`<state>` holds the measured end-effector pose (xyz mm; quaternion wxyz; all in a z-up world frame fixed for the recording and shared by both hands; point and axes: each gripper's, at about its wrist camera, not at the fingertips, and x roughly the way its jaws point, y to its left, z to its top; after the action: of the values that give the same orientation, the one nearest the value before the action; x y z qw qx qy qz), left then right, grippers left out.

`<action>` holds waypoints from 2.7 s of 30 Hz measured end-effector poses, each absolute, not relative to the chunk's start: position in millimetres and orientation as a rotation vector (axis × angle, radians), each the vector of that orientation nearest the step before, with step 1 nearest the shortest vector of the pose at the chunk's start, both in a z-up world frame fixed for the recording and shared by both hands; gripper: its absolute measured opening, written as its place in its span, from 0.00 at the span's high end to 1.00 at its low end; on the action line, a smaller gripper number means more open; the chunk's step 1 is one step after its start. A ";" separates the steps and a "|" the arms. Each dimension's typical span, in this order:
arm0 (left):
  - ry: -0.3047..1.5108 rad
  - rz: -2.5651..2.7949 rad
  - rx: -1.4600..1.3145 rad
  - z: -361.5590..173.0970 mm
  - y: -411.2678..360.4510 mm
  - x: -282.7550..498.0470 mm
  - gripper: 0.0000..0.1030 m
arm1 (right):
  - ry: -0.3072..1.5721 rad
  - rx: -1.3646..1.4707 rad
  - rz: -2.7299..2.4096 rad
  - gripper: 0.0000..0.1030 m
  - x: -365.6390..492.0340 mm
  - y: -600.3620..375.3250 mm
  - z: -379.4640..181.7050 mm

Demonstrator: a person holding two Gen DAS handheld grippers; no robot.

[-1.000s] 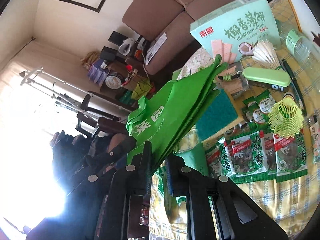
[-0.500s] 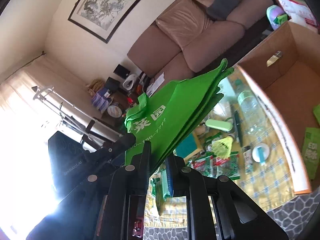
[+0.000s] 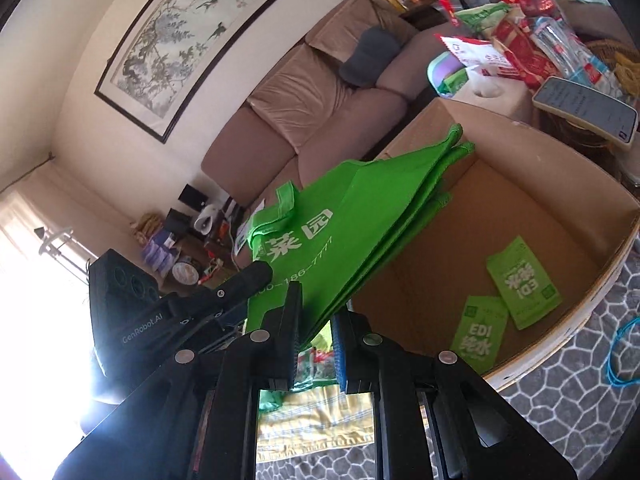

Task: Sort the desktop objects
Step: 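Carry the green tote bag over the cardboard box and open the left gripper, then move both tools back over the table items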

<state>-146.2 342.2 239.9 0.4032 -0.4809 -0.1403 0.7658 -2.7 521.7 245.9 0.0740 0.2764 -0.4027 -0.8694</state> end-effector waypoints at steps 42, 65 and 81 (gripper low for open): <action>-0.028 2.074 -1.360 208.3 389.9 -160.4 0.45 | -0.897 1.446 -2.612 0.47 -38.1 542.1 200.1; 0.004 2.107 -1.274 243.7 332.1 -137.3 0.31 | -0.714 1.462 -2.638 0.29 -32.9 511.2 246.9; 0.103 2.215 -1.206 258.9 240.9 -90.5 0.00 | -0.547 1.414 -2.734 0.00 -30.9 450.1 250.5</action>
<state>-90.5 240.9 258.9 0.3041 -0.4551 0.0390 0.8360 -30.9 450.1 250.5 0.0075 0.4523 -0.1749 -0.8745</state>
